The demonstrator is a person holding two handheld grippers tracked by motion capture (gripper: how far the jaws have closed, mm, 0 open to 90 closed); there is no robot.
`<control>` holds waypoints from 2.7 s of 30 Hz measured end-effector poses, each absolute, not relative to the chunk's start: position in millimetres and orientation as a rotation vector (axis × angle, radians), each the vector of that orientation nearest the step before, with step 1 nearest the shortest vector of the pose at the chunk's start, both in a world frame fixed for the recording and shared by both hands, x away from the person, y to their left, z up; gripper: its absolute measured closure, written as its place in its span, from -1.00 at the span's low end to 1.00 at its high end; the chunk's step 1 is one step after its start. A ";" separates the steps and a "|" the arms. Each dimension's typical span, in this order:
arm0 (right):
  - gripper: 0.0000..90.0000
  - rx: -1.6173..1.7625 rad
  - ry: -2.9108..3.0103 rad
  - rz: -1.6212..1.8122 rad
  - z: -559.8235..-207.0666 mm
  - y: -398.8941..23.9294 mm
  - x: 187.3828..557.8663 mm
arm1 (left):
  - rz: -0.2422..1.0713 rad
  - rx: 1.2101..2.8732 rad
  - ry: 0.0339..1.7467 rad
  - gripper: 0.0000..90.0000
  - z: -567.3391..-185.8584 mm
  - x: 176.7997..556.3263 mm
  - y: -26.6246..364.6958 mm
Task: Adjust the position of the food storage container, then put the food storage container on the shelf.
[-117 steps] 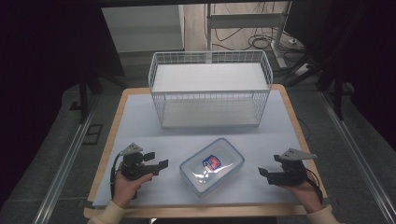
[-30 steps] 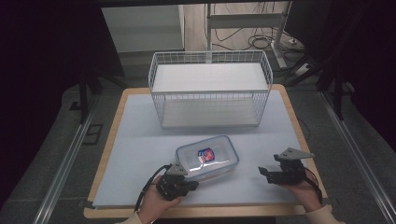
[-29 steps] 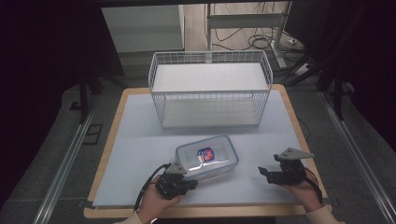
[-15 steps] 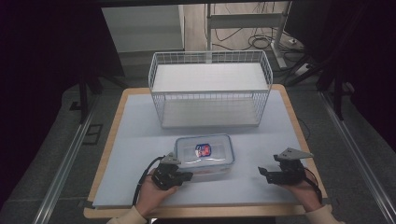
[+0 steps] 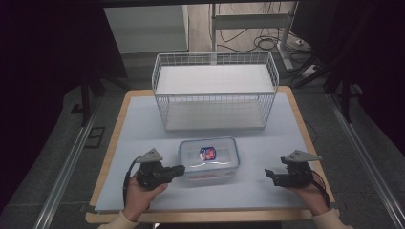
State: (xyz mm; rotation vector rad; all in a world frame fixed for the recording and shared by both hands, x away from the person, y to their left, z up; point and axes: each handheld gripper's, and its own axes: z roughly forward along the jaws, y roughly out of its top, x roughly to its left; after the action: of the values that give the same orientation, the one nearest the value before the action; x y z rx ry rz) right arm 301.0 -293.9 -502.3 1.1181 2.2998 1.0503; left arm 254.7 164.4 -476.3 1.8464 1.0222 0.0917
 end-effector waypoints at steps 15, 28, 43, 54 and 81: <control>-0.56 1.099 2.302 1.057 -501.1 -291.3 300.4 | 0.155 1.758 1.265 -0.40 -494.2 279.4 202.5; -0.57 1.102 2.313 1.080 -502.7 -288.6 302.3 | 0.126 1.739 1.282 -0.57 -496.3 281.4 203.5; -0.57 1.097 2.314 1.120 -499.2 -280.0 302.7 | -0.134 1.693 1.286 -0.76 -513.1 305.3 182.7; -0.58 1.135 2.291 1.194 -495.0 -284.7 303.0 | -0.306 1.665 1.279 -0.62 -528.2 319.2 162.7; -0.57 1.363 2.543 1.438 -484.5 -204.5 373.8 | -0.325 1.634 1.283 -0.39 -528.3 318.1 165.6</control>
State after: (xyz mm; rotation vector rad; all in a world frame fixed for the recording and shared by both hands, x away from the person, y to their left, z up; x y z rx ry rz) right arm 373.8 -204.5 -484.5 1.3632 2.5428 1.4384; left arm 318.1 165.6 -528.3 1.6342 1.2831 -0.3250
